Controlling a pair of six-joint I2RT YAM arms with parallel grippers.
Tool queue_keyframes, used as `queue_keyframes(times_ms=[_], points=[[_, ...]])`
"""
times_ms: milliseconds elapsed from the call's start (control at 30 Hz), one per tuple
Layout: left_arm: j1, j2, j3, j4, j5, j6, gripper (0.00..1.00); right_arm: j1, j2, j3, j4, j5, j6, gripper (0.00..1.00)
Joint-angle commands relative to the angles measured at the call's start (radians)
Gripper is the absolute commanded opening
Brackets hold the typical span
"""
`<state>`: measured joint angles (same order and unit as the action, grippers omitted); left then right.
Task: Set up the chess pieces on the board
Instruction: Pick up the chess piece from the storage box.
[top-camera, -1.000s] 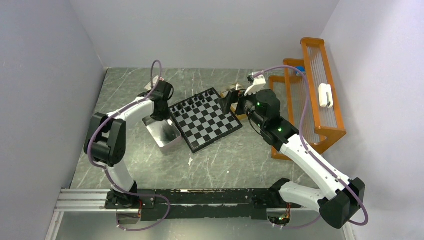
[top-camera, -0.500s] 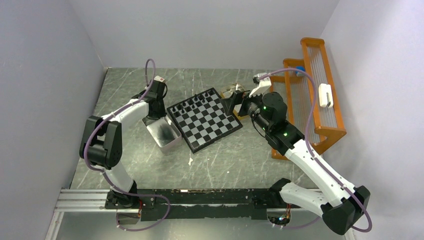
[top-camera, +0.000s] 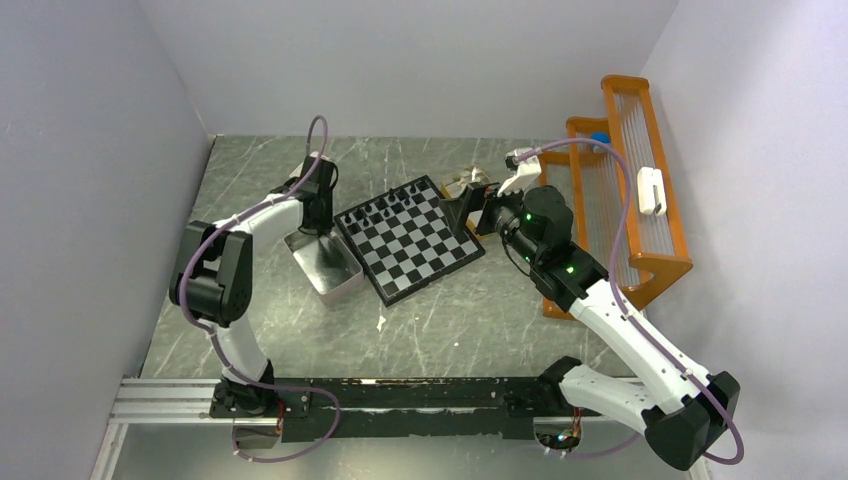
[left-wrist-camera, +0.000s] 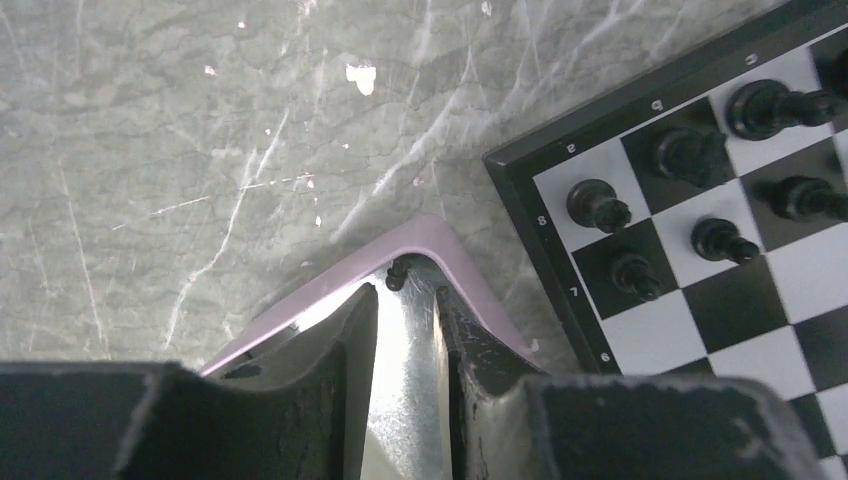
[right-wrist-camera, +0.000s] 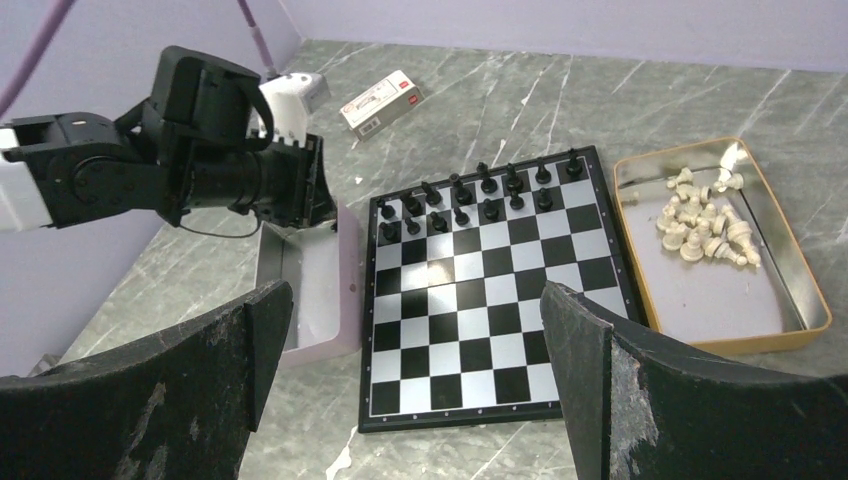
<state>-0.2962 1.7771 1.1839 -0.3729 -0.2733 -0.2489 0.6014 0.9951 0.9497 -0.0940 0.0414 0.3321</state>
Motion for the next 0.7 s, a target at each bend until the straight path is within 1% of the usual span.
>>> queue_keyframes(times_ms=[0,100,333,667], points=[[0.004,0.04,0.029,0.055,0.003,0.061,0.32,-0.001,-0.019,0.01,0.017,0.012,-0.012,1.0],[0.003,0.047,0.028,0.07,-0.004,0.06,0.29,-0.001,-0.018,0.019,0.009,0.019,-0.026,1.0],[0.005,0.096,0.042,0.082,-0.014,0.055,0.27,0.0,-0.027,0.011,0.016,0.027,-0.033,1.0],[0.006,0.134,0.043,0.102,-0.018,0.055,0.28,0.0,-0.032,0.013,0.022,0.037,-0.036,1.0]])
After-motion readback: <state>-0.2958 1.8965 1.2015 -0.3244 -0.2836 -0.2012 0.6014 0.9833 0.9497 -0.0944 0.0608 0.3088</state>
